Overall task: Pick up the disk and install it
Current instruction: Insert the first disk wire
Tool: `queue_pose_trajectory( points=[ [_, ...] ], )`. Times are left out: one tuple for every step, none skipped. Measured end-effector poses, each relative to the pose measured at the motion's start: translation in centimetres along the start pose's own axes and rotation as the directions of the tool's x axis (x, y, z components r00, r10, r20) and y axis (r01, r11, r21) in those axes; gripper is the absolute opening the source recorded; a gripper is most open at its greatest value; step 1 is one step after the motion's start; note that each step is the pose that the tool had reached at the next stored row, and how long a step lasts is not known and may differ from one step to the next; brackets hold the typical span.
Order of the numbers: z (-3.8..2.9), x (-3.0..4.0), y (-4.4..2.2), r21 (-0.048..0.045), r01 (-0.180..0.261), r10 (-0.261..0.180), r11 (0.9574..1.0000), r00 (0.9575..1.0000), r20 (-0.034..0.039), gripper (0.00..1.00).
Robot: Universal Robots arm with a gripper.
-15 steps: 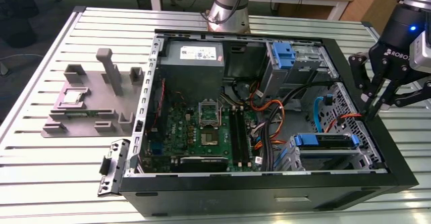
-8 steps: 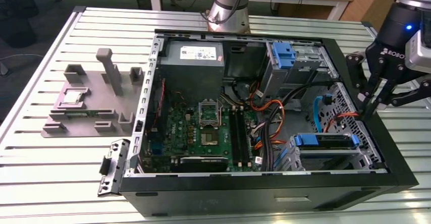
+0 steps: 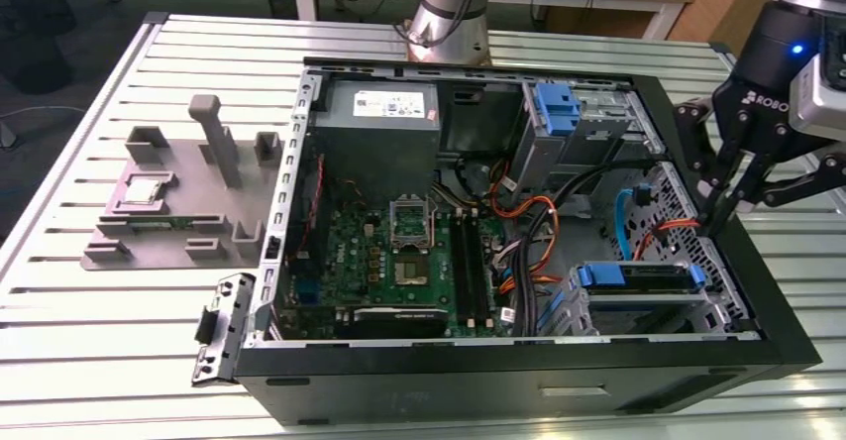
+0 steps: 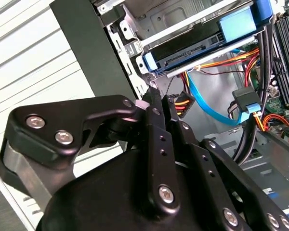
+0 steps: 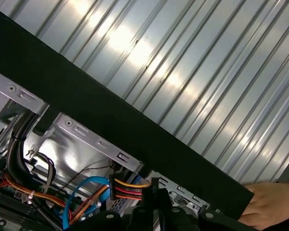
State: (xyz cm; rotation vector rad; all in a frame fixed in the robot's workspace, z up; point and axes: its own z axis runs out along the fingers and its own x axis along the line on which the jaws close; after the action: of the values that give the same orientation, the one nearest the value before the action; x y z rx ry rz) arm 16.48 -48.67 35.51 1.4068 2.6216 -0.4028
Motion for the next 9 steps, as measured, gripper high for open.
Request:
queue_pose_trajectory(
  points=[
    [-0.03,-0.01,-0.01,-0.0003,0.0,0.0,1.0,1.0,-0.0004,0.17],
    [-0.04,-0.01,-0.02,-0.0003,0.0,0.0,1.0,1.0,-0.0006,0.17],
    [-0.04,-0.01,-0.02,-0.0003,0.0,0.0,1.0,1.0,-0.0007,0.17],
    [-0.05,-0.01,-0.02,-0.0003,0.0,0.0,1.0,1.0,-0.0006,0.17],
    [-0.06,-0.01,-0.03,0.0,-0.001,0.001,1.0,1.0,-0.0005,0.17],
    [-0.07,-0.01,-0.03,0.0006,-0.003,0.003,1.0,1.0,-0.0007,0.17],
    [-0.06,0.0,-0.04,0.0008,-0.006,0.006,1.0,1.0,-0.0008,0.17],
    [-0.04,0.03,-0.08,0.0005,-0.01,0.01,0.9999,0.9999,-0.0008,0.17],
    [-0.01,0.07,-0.12,-0.0005,-0.016,0.016,0.9999,0.9999,-0.0002,0.17]
  ],
)
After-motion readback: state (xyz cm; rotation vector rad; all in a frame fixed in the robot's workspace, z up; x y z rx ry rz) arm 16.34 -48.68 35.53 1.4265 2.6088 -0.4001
